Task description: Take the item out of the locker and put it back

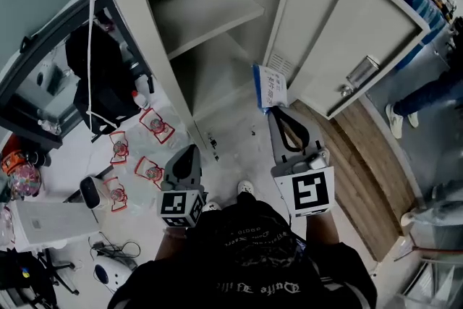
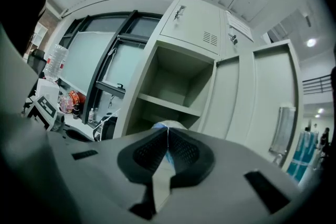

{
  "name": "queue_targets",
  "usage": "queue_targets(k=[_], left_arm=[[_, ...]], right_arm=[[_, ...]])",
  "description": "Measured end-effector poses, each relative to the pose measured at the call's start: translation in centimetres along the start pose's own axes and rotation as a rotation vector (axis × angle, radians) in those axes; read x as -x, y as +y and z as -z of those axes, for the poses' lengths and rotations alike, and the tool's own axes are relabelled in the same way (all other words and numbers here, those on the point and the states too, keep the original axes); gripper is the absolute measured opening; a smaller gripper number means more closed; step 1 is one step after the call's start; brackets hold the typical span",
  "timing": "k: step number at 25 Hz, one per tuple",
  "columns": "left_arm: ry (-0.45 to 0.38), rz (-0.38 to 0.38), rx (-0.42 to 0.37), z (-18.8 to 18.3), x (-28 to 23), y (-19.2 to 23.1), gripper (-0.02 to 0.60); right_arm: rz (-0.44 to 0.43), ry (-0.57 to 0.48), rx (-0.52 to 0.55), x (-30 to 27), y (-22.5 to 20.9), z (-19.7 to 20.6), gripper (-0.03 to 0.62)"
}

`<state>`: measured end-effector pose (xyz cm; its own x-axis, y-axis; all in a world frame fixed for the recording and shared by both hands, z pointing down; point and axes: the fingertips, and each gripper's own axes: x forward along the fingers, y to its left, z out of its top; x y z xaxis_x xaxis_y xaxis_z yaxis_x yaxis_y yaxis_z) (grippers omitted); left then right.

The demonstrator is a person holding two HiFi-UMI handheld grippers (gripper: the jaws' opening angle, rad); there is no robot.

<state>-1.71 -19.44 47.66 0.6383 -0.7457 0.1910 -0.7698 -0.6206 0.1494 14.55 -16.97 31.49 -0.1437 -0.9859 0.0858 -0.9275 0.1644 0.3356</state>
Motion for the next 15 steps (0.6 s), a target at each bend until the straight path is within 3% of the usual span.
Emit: queue_targets(k=[15], left_arm=[[0.002, 0.015, 0.029, 0.3, -0.3, -0.1, 0.008]], right_arm=[[-0.027, 0.142, -0.075, 0.9, 3.1, 5.9, 0.008]])
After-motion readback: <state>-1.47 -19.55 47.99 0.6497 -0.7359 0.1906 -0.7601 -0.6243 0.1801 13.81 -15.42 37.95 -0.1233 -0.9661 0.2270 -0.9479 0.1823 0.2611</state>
